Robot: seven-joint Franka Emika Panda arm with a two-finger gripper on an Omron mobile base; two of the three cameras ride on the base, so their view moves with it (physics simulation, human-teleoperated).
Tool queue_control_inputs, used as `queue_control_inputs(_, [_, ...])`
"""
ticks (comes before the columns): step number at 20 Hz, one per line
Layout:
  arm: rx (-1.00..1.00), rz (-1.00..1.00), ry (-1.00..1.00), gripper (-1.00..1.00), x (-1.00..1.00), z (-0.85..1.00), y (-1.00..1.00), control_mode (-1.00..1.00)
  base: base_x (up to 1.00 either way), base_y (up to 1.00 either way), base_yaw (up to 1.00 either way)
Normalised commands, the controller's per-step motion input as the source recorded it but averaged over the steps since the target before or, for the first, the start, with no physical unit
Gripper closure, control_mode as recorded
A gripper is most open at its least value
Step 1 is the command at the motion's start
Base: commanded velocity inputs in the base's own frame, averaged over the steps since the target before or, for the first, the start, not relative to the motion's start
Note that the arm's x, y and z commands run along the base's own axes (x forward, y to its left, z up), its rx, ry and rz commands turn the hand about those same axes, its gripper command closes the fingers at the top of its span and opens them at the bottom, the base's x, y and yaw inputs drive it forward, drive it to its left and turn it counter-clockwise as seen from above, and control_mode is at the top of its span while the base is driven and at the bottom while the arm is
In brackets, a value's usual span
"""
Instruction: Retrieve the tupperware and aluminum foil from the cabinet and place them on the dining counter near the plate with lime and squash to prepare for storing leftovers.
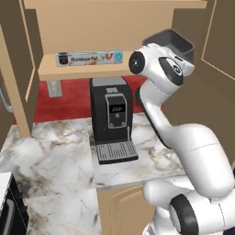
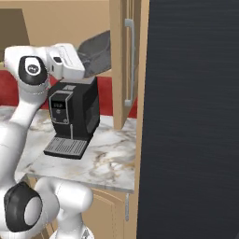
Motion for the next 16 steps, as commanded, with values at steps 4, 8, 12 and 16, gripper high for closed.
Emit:
queue_control_inputs(4, [-0.13,0.14,0.2,1.0,-1.0,0.0,0.14,-1.0,0.0,0.0,0.0])
queue_control_inputs(8, [-0.12,0.13,0.14,1.0,-1.0,0.0,0.0,-1.0,0.0,0.0,0.0])
queue_control_inputs(12, [-0.14,0.11,0.21,1.0,-1.0,-0.2,0.0,-1.0,0.0,0.0,0.0])
queue_control_inputs(16, [-0.2,0.11,0.22,1.0,-1.0,-0.69,0.2,-1.0,0.0,0.0,0.0])
